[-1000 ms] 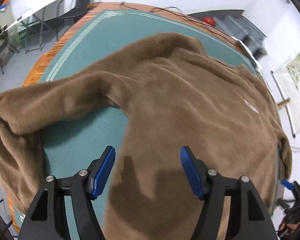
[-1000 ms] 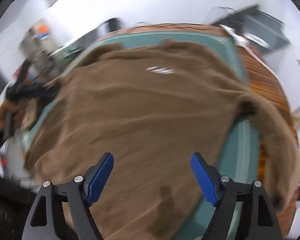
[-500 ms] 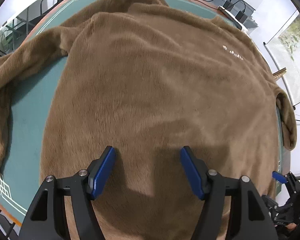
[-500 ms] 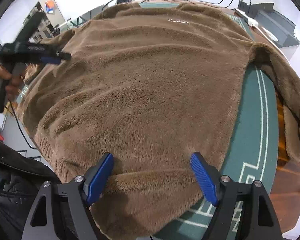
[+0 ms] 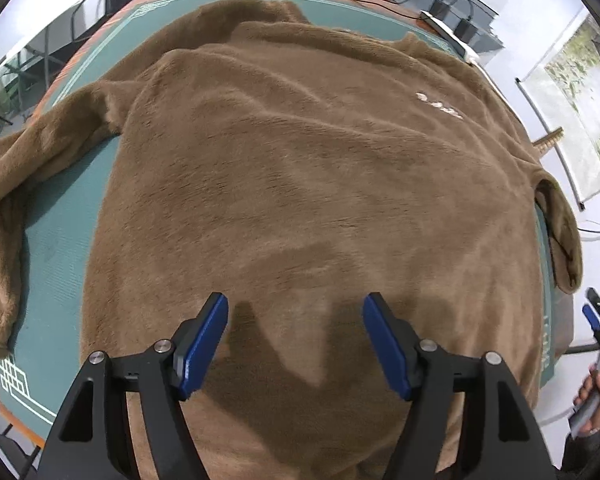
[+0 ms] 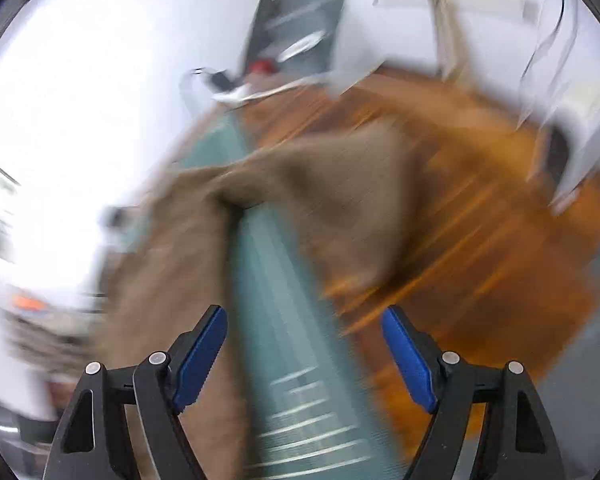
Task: Fold clothes
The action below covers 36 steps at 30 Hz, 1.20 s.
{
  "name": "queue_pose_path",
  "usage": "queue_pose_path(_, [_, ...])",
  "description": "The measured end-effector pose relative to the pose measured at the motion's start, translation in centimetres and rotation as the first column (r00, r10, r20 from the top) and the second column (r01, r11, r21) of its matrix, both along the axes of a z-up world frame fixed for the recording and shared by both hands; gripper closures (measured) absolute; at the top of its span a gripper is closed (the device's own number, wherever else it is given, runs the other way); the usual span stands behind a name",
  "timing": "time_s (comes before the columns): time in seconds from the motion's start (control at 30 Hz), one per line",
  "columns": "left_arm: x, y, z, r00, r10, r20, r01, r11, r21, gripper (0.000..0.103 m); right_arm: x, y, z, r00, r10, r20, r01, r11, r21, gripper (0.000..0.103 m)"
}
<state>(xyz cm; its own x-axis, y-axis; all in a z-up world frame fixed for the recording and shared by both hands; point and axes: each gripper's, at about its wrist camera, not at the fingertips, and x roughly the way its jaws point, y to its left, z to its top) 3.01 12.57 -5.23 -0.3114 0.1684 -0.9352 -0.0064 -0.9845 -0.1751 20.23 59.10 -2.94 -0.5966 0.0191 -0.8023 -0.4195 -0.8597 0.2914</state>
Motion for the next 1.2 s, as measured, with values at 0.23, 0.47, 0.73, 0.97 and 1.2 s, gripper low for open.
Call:
queue_pose_path(0.23, [-1.6, 2.5, 1.0, 0.997, -0.076, -0.012, 0.076, 0.997, 0.014, 0.025, -3.5, -0.7, -2.3, 0.995, 0.04, 0.094, -0.055, 0.986, 0.158, 0.022])
queue_pose_path(0.47, [-2.4, 2.4, 0.7, 0.996, -0.091, 0.015, 0.09, 0.995, 0.044, 0.025, -4.6, 1.8, -1.8, 0.996, -0.07, 0.059, 0.061, 0.987, 0.15, 0.068])
queue_pose_path(0.73, [-3.6, 1.0, 0.3, 0.998, -0.061, 0.034, 0.06, 0.997, 0.051, 0.025, -5.2, 4.1, 1.9, 0.977, -0.2, -0.067, 0.208, 0.968, 0.143, 0.087])
queue_pose_path(0.97, [-4.6, 1.5, 0.4, 0.997, -0.076, 0.032, 0.074, 0.995, 0.062, 0.025, -8.4, -4.8, 12.1, 0.924, 0.113, -0.366, -0.011, 0.962, 0.271, 0.086])
queue_pose_path(1.2, [-5.1, 1.4, 0.9, 0.996, -0.084, 0.019, 0.082, 0.993, 0.082, 0.025, -12.8, -15.6, 9.2, 0.815, 0.517, -0.261, -0.497, 0.856, 0.142, 0.085])
